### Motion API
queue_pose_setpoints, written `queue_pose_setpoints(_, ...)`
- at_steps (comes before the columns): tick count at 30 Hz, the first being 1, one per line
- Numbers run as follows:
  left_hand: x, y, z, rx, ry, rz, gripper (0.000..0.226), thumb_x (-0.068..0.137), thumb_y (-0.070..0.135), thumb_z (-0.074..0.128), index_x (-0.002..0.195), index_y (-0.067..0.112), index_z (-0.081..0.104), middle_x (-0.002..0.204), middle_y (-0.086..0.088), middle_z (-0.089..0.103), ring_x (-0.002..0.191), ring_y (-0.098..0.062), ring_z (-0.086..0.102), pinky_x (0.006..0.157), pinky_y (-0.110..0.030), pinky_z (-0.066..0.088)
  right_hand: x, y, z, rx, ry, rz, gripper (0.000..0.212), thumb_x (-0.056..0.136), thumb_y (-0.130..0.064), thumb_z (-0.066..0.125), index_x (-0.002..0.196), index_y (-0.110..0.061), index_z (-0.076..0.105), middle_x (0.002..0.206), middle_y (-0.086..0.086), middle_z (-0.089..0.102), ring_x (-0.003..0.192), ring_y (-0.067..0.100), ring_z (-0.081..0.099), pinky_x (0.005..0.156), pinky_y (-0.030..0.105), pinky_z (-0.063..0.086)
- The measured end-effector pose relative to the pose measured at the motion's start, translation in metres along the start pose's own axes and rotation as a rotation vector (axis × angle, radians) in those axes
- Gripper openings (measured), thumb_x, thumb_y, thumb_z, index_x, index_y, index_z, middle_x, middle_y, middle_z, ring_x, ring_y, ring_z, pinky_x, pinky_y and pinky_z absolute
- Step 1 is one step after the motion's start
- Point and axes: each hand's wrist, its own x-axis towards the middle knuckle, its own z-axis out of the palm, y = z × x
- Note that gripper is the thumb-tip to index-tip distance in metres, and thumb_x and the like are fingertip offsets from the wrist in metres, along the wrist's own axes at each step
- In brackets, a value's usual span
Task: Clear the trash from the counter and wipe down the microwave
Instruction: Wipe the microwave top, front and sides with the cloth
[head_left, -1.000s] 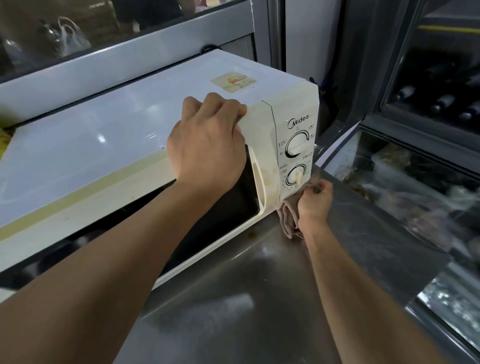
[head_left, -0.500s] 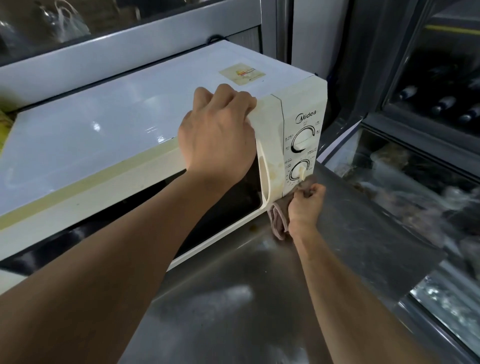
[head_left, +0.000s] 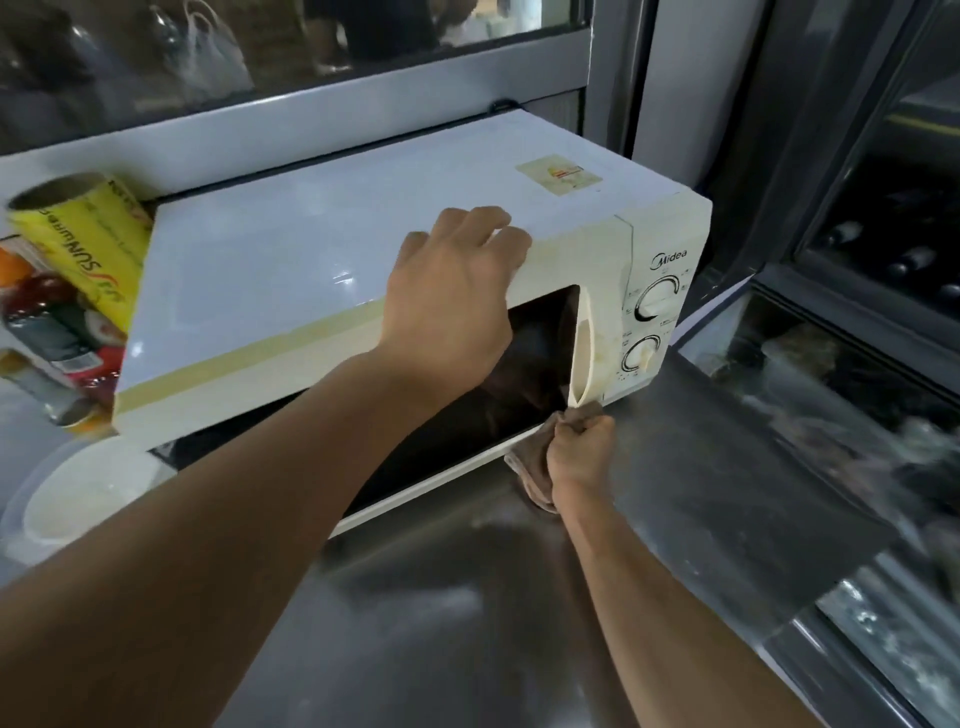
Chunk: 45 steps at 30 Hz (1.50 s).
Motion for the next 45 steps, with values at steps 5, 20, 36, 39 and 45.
queue_pose_setpoints(5,-0.051,-0.057,-0.024,0.044,0.053,-0.104,0.030,0.090,0.009,0.046,0.113,0.011,0.064,0.124,-0.007,0.061,0.113,-0.035,0.052,0.082,-0.042,0.042,0.002,0.011,0.017,0.058,0.067,0.051,0.011,0.084,0.005,0.056,0.080,-0.006,0.054,0.094,0.022,0.064,0.089,0.027,0.065,0.089,0.038,0.053)
queue_pose_setpoints(20,-0.065,-0.070,-0.022,-0.121,0.118,-0.198,0.034,0.093,0.015,0.042,0.118,0.021,0.065,0.117,0.003,0.060,0.109,-0.027,0.047,0.079,-0.029,0.030,-0.012,-0.001,0.013,-0.023,0.079,0.017,0.003,0.088,0.006,0.053,0.089,0.002,0.053,0.087,0.009,0.058,0.077,0.016,0.058,0.064,0.013,0.045)
queue_pose_setpoints(36,-0.079,-0.082,-0.037,-0.151,0.043,-0.124,0.035,0.084,-0.004,0.042,0.107,0.007,0.066,0.107,-0.009,0.064,0.101,-0.034,0.053,0.084,-0.047,0.047,-0.024,0.008,0.020,-0.123,0.070,-0.042,0.033,0.082,0.000,0.061,0.069,-0.021,0.040,0.082,0.009,0.055,0.083,0.026,0.057,0.084,0.039,0.049)
queue_pose_setpoints(39,-0.102,-0.096,-0.046,-0.054,0.063,-0.152,0.036,0.086,0.006,0.041,0.111,0.008,0.067,0.111,-0.010,0.065,0.105,-0.035,0.054,0.087,-0.048,0.045,-0.013,-0.001,0.011,-0.114,0.093,-0.017,0.010,0.088,-0.005,0.058,0.092,-0.009,0.049,0.089,0.009,0.055,0.086,0.018,0.053,0.079,0.027,0.044)
queue_pose_setpoints(45,-0.137,-0.124,-0.052,0.018,0.113,-0.261,0.039,0.087,0.017,0.040,0.117,0.013,0.065,0.118,-0.007,0.063,0.109,-0.033,0.050,0.089,-0.042,0.038,-0.056,0.014,0.046,0.019,0.078,0.050,0.033,0.082,0.010,0.054,0.072,-0.020,0.041,0.084,0.005,0.056,0.086,0.021,0.055,0.083,0.034,0.048)
